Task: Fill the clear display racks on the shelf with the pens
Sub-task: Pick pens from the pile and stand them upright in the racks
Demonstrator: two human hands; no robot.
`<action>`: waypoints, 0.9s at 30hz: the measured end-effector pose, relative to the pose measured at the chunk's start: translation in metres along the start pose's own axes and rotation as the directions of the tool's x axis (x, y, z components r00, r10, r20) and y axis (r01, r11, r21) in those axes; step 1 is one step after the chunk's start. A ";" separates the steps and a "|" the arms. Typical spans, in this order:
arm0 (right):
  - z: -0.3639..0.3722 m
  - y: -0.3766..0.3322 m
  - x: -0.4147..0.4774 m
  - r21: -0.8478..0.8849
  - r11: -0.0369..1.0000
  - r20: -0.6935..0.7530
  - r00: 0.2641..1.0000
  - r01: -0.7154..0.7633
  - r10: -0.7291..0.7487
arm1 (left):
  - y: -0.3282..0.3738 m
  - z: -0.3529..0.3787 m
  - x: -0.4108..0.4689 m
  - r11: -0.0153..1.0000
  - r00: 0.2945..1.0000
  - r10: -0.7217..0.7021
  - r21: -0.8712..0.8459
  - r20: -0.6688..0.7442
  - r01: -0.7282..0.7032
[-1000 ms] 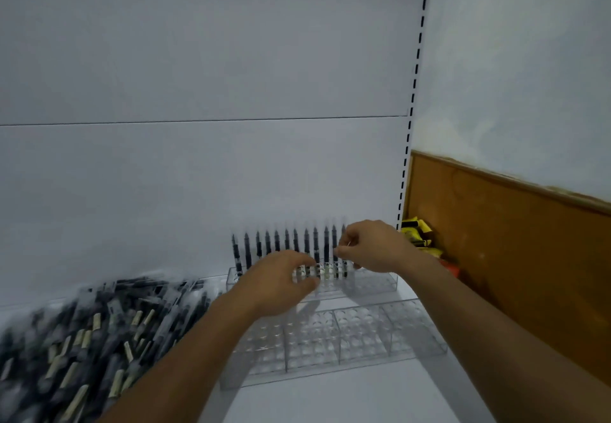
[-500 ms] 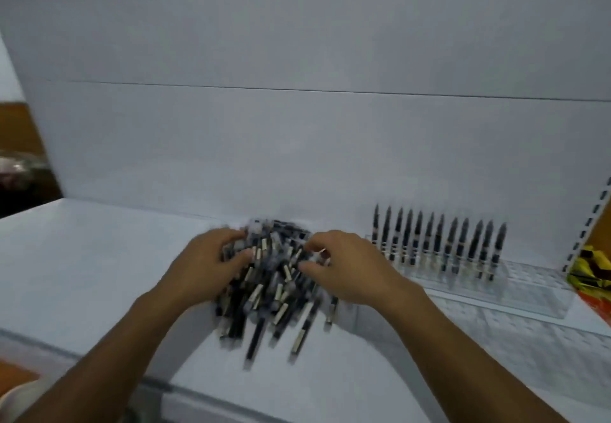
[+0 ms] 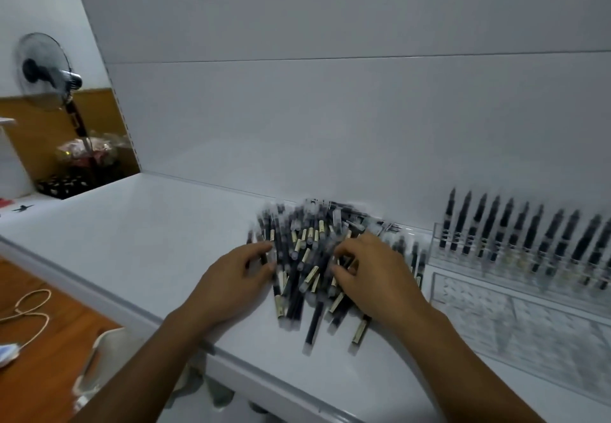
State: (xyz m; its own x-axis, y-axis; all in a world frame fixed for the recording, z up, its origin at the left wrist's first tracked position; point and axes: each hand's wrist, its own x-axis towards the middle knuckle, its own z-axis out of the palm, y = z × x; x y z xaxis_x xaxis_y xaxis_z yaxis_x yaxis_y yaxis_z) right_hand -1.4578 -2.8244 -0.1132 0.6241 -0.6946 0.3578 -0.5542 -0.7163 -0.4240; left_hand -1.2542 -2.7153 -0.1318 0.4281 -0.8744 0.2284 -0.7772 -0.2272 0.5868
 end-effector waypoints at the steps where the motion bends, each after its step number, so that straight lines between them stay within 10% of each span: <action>1: 0.001 0.000 -0.001 0.020 1.000 -0.011 1.000 -0.003 0.003 | 0.000 -0.002 0.000 1.000 1.000 -0.001 -0.018 0.006 0.001; 7: 0.002 0.000 -0.004 0.020 0.999 0.027 0.999 0.025 -0.025 | -0.004 -0.018 0.017 0.971 0.989 -0.100 -0.226 -0.112 0.072; 15: 0.008 -0.002 -0.007 0.245 0.967 -0.055 0.995 -0.067 0.083 | -0.011 -0.023 0.060 0.935 0.951 -0.304 0.208 0.048 0.289; 27: 0.006 -0.008 -0.010 0.735 0.613 0.165 0.953 -0.289 0.253 | -0.005 -0.042 0.055 0.811 0.929 -0.346 0.539 0.128 0.228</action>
State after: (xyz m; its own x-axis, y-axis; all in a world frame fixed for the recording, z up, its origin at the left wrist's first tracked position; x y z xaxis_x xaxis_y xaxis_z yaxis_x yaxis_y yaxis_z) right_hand -1.4564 -2.8116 -0.1181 0.5458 -0.8323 0.0969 -0.1153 -0.1891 -0.9752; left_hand -1.2078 -2.7442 -0.0899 0.6076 -0.7890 -0.0907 -0.7815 -0.6143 0.1090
